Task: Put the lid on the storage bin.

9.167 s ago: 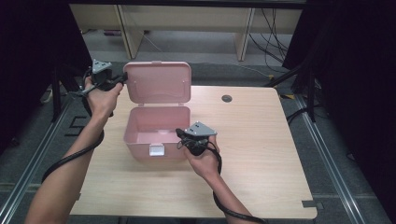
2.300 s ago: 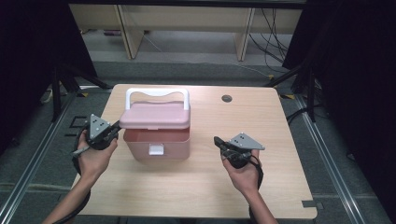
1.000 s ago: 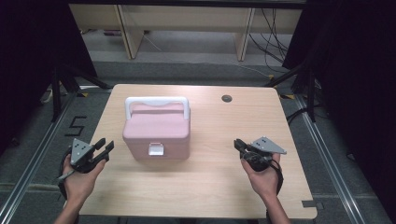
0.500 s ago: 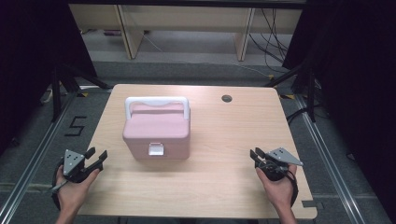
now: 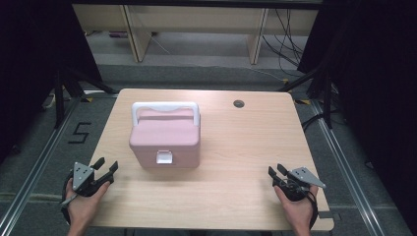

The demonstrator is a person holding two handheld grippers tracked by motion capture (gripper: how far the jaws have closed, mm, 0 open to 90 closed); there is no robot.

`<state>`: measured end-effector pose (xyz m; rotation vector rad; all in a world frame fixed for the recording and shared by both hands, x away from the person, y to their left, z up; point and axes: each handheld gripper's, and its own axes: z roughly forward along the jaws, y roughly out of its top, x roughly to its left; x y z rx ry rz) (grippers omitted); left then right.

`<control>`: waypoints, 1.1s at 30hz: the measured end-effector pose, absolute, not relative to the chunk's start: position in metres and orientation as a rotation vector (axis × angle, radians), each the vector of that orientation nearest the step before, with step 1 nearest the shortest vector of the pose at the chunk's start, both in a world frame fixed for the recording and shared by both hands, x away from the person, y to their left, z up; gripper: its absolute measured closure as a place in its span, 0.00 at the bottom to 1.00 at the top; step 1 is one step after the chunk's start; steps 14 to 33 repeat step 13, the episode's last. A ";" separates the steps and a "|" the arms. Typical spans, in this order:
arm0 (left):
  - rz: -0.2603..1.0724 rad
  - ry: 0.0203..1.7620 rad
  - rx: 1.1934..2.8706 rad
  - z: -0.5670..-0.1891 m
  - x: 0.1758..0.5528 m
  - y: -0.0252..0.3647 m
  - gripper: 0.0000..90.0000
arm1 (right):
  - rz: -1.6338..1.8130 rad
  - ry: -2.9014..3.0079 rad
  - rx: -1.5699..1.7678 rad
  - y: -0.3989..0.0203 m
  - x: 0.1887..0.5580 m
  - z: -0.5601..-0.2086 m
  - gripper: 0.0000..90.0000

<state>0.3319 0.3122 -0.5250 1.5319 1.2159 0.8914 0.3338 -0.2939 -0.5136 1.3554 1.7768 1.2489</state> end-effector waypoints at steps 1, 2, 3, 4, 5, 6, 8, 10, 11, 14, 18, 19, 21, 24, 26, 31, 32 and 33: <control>0.895 1.225 1.532 -0.525 0.332 0.312 0.50 | 1.256 1.778 1.359 -0.294 0.333 -0.514 0.66; 0.901 1.222 1.526 -0.525 0.332 0.312 0.50 | 1.277 1.773 1.363 -0.293 0.333 -0.514 0.65; 0.915 1.227 1.525 -0.525 0.331 0.312 0.50 | 1.252 1.757 1.364 -0.293 0.333 -0.513 0.65; 0.928 1.217 1.517 -0.525 0.330 0.312 0.50 | 1.257 1.756 1.347 -0.294 0.333 -0.513 0.65; 0.939 1.221 1.523 -0.525 0.329 0.312 0.49 | 1.270 1.755 1.329 -0.294 0.332 -0.513 0.65; 0.943 1.213 1.513 -0.525 0.328 0.311 0.49 | 1.282 1.734 1.317 -0.293 0.331 -0.514 0.65; 0.954 1.208 1.521 -0.525 0.328 0.310 0.49 | 1.294 1.745 1.329 -0.291 0.330 -0.513 0.64; 0.958 1.197 1.516 -0.525 0.328 0.310 0.49 | 1.262 1.739 1.305 -0.292 0.330 -0.513 0.63; 0.958 1.199 1.511 -0.526 0.328 0.310 0.48 | 1.268 1.754 1.326 -0.292 0.330 -0.513 0.63; 0.959 1.200 1.511 -0.526 0.328 0.310 0.48 | 1.267 1.735 1.322 -0.293 0.331 -0.514 0.62; 0.959 1.200 1.511 -0.526 0.328 0.310 0.48 | 1.267 1.735 1.322 -0.293 0.331 -0.514 0.62; 0.959 1.200 1.511 -0.526 0.328 0.310 0.48 | 1.267 1.735 1.322 -0.293 0.331 -0.514 0.62; 0.959 1.200 1.511 -0.526 0.328 0.310 0.48 | 1.267 1.735 1.322 -0.293 0.331 -0.514 0.62; 0.959 1.200 1.511 -0.526 0.328 0.310 0.48 | 1.267 1.735 1.322 -0.293 0.331 -0.514 0.62; 0.959 1.200 1.511 -0.526 0.328 0.310 0.48 | 1.267 1.735 1.322 -0.293 0.331 -0.514 0.62; 0.959 1.200 1.511 -0.526 0.328 0.310 0.48 | 1.267 1.735 1.322 -0.293 0.331 -0.514 0.62; 0.959 1.200 1.511 -0.526 0.328 0.310 0.48 | 1.267 1.735 1.322 -0.293 0.331 -0.514 0.62; 0.959 1.200 1.511 -0.526 0.328 0.310 0.48 | 1.267 1.735 1.322 -0.293 0.331 -0.514 0.62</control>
